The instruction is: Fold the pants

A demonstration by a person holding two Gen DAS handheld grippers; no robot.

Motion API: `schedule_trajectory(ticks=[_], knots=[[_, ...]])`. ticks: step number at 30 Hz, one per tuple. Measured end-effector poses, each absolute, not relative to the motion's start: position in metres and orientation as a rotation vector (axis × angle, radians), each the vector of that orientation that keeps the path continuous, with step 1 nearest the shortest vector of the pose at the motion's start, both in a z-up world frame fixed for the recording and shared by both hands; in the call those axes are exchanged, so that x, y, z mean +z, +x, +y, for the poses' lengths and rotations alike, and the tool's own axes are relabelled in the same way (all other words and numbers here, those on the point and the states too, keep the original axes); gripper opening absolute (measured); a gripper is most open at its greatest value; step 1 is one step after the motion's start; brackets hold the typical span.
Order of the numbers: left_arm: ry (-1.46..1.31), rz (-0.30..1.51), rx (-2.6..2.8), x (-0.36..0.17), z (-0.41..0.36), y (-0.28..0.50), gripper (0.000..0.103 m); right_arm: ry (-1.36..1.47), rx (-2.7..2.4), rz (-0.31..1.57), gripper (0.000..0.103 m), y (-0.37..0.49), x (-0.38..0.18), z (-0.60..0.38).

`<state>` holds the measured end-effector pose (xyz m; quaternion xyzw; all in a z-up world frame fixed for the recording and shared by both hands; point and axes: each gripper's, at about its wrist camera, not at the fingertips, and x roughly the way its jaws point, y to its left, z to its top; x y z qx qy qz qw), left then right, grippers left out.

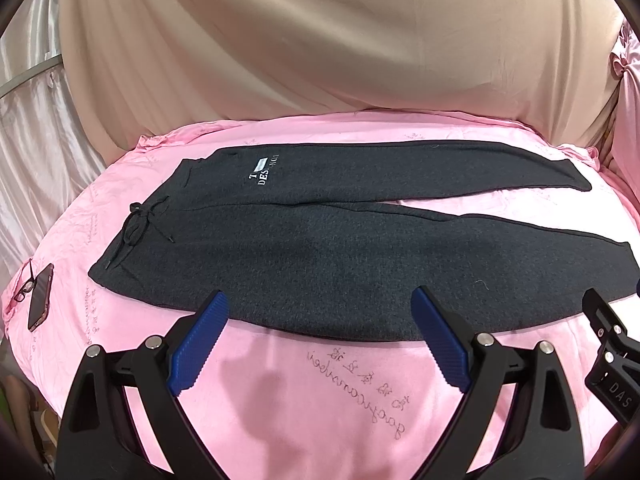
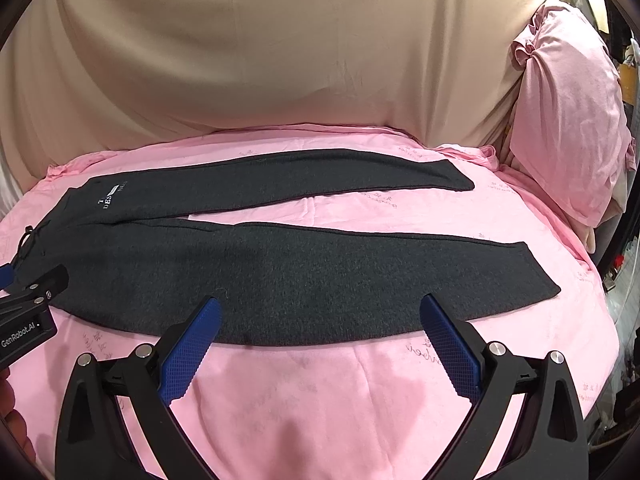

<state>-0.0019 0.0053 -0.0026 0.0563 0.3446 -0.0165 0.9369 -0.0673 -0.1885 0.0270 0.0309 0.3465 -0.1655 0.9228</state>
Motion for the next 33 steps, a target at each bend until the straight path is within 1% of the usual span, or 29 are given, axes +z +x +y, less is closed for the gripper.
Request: schedule_trajectory(ticks=[33], knots=[[0.129, 0.719, -0.033, -0.006, 0.002, 0.010, 0.090, 0.069, -0.333, 0.723, 0.098, -0.064, 0.023, -0.191]])
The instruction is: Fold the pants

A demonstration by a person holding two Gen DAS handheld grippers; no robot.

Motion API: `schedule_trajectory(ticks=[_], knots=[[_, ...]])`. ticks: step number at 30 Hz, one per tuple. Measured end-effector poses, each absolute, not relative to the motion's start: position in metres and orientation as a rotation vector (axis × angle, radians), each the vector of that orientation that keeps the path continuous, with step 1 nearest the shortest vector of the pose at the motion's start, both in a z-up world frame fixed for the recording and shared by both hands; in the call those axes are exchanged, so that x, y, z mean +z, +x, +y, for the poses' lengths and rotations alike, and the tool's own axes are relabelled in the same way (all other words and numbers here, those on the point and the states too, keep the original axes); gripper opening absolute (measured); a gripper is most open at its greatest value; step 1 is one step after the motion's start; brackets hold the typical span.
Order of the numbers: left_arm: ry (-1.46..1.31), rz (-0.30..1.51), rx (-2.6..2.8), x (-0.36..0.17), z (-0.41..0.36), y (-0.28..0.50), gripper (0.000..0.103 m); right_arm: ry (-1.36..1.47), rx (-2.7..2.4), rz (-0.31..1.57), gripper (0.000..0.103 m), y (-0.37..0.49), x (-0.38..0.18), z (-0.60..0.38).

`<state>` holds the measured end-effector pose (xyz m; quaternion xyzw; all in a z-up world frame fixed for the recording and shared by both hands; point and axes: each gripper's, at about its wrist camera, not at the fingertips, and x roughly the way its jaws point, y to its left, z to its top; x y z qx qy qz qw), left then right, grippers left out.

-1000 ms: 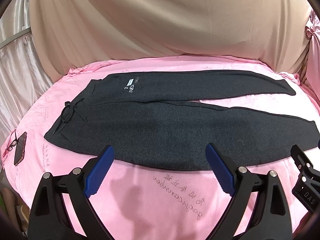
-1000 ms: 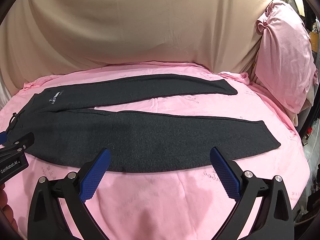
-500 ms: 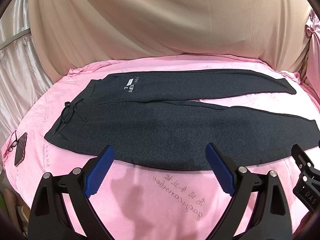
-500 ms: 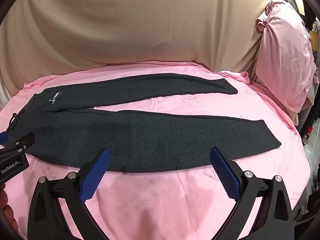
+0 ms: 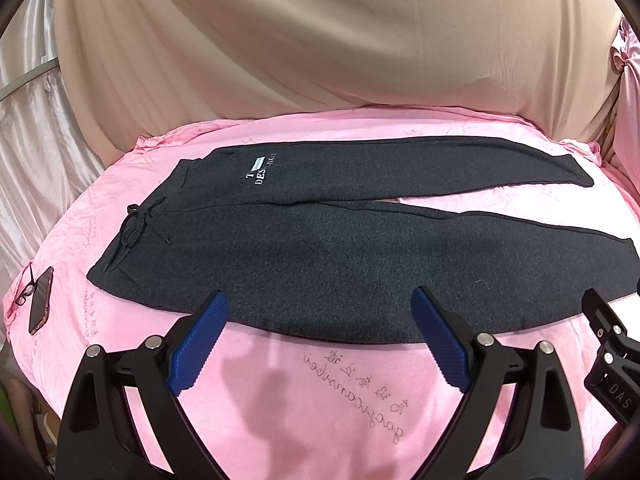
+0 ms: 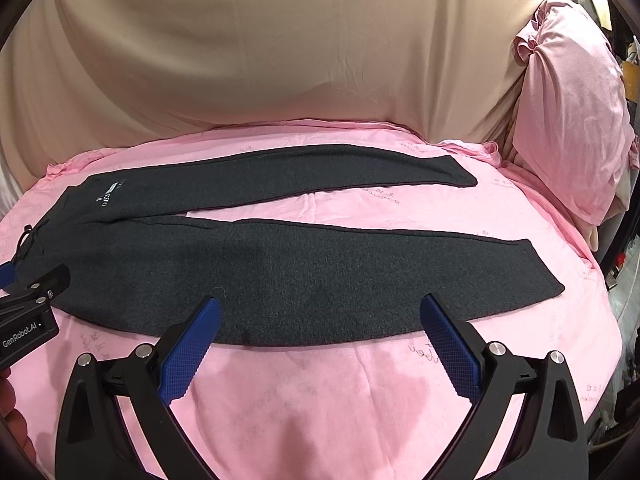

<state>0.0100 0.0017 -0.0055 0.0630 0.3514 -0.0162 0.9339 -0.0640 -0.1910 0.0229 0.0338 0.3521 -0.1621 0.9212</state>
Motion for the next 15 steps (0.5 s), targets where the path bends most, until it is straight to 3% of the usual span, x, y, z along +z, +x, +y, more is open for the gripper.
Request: schedule_trajectory(ticks=[15], knots=[[0.141, 0.738, -0.026, -0.012, -0.005, 0.024, 0.090, 0.079, -0.331, 0.750, 0.098, -0.050, 0.016, -0.198]])
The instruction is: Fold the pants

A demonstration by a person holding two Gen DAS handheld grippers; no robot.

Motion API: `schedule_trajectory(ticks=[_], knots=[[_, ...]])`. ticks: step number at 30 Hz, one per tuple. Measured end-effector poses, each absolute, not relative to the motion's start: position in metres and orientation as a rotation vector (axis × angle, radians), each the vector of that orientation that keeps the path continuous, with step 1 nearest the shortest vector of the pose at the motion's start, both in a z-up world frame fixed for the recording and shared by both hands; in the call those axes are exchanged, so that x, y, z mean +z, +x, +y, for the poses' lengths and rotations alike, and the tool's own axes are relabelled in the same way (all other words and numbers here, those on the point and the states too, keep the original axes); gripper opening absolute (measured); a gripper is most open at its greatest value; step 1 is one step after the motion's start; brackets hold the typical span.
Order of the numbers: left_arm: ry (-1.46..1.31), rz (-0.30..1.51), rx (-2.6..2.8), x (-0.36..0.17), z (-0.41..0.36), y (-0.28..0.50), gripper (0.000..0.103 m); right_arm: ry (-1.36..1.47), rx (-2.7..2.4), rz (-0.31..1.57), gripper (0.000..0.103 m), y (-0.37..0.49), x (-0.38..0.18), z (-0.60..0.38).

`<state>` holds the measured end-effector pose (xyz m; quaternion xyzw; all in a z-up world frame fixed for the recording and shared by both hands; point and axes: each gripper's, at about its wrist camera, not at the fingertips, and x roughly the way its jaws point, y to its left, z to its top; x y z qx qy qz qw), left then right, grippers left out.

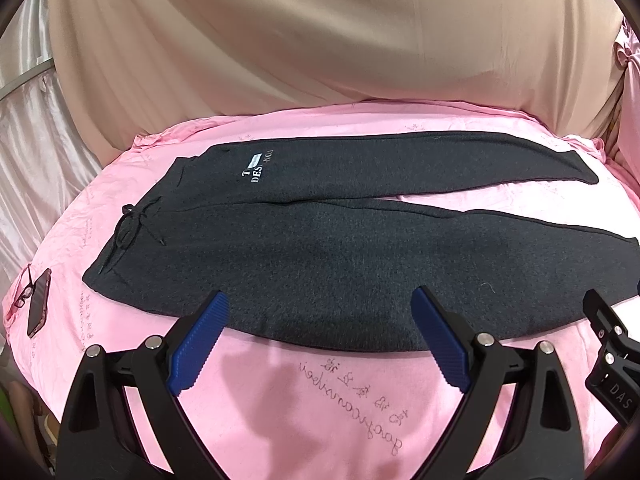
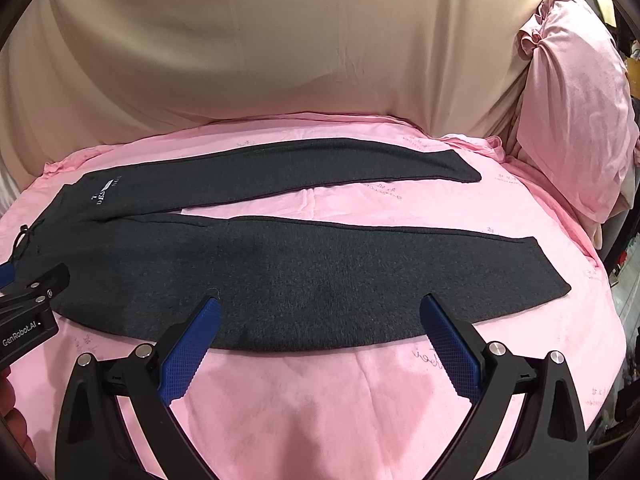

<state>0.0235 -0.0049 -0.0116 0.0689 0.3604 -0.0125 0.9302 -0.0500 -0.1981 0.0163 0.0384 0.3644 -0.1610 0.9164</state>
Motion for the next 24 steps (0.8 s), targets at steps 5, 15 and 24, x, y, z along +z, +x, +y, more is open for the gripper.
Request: schedule_trajectory(ticks=[5, 15, 24], knots=[[0.147, 0.746, -0.025, -0.014, -0.008, 0.030, 0.090, 0.083, -0.330, 0.758, 0.098, -0.045, 0.014, -0.202], [0.101, 0.779, -0.073, -0.021, 0.001, 0.057, 0.093, 0.099, -0.298, 0.785, 0.097, -0.029, 0.000, -0.245], [-0.002, 0.760, -0.010, -0.012, 0.081, 0.160, 0.094, 0.228, -0.403, 0.806, 0.096, 0.044, -0.007, -0.462]])
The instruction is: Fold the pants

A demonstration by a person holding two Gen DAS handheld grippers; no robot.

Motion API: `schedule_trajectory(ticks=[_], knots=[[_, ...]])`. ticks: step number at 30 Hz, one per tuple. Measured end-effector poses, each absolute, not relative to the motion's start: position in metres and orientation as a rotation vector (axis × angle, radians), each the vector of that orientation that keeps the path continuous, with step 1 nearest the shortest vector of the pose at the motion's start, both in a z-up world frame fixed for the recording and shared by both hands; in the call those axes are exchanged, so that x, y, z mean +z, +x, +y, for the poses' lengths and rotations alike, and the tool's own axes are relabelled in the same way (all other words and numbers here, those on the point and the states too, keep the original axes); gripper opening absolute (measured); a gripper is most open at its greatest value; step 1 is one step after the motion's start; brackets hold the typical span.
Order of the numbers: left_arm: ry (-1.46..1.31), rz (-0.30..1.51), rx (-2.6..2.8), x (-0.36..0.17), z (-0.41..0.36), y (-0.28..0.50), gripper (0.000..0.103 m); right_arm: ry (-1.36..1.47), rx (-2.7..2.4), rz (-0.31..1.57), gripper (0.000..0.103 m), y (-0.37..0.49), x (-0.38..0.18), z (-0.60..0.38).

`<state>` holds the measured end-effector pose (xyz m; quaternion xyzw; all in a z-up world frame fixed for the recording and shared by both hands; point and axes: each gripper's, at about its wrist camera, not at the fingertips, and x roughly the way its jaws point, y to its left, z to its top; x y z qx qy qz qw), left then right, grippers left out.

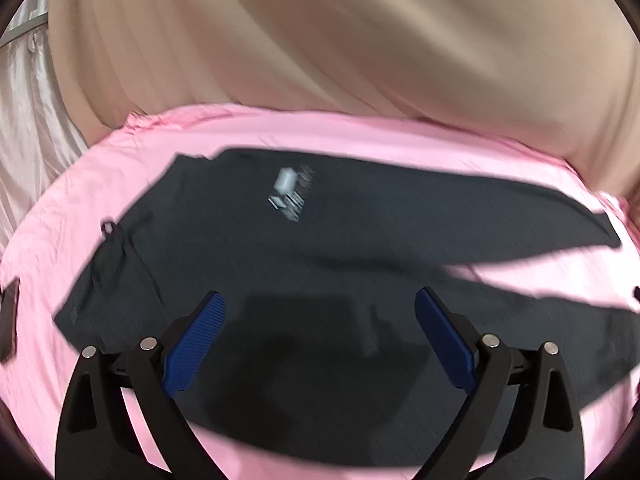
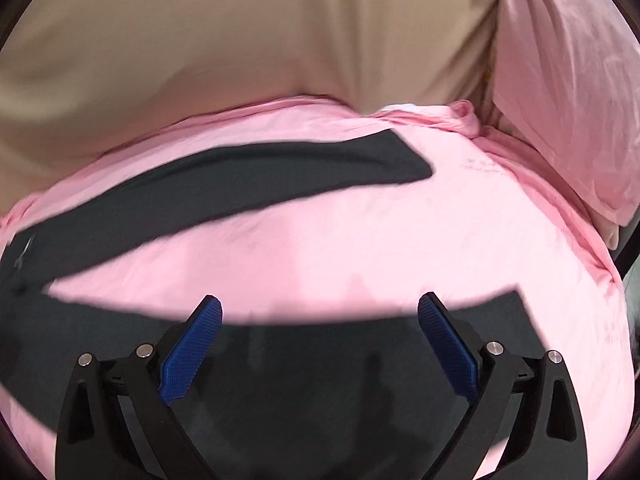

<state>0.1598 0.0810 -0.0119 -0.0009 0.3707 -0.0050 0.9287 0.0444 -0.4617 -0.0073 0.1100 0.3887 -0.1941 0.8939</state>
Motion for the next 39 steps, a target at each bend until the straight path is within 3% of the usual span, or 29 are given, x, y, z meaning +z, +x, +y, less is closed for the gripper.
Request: schedule_trajectory(ticks=[9, 18, 20, 21, 23, 24, 26, 27, 29, 30, 31, 35, 39], knots=[[0.016, 0.790, 0.114, -0.006, 0.142, 0.298, 0.094, 0.246, -0.425, 0.828, 0.096, 0.173, -0.018, -0.579], [-0.079, 0.910, 0.206, -0.042, 0.216, 0.402, 0.094, 0.263, -0.428, 0.907, 0.094, 0.231, -0.059, -0.608], [-0.097, 0.943, 0.193, -0.052, 0.221, 0.414, 0.094, 0.257, -0.416, 0.918, 0.077, 0.234, -0.064, -0.607], [-0.120, 0.954, 0.194, -0.058, 0.226, 0.421, 0.094, 0.252, -0.412, 0.909, 0.074, 0.233, -0.064, -0.605], [-0.166, 0.980, 0.173, -0.067, 0.233, 0.429, 0.094, 0.245, -0.403, 0.903, 0.048, 0.232, -0.062, -0.603], [-0.180, 0.996, 0.164, -0.070, 0.235, 0.433, 0.094, 0.248, -0.398, 0.904, 0.043, 0.230, -0.061, -0.603], [-0.195, 0.998, 0.162, -0.077, 0.239, 0.440, 0.094, 0.256, -0.393, 0.900, 0.023, 0.227, -0.060, -0.606], [-0.196, 0.990, 0.160, -0.077, 0.240, 0.441, 0.093, 0.266, -0.382, 0.894, 0.020, 0.224, -0.059, -0.607], [-0.182, 0.980, 0.180, -0.077, 0.241, 0.443, 0.074, 0.279, -0.369, 0.888, 0.011, 0.219, -0.059, -0.607], [-0.160, 0.980, 0.205, -0.076, 0.241, 0.444, 0.049, 0.274, -0.369, 0.885, 0.010, 0.214, -0.059, -0.607], [-0.148, 0.983, 0.236, -0.074, 0.244, 0.444, 0.011, 0.271, -0.369, 0.885, 0.009, 0.213, -0.060, -0.605], [-0.269, 0.980, 0.216, -0.065, 0.267, 0.435, 0.001, 0.268, -0.380, 0.865, 0.008, 0.207, -0.059, -0.600], [-0.268, 0.945, 0.244, -0.051, 0.283, 0.417, 0.000, 0.274, -0.384, 0.841, 0.008, 0.203, -0.053, -0.597]])
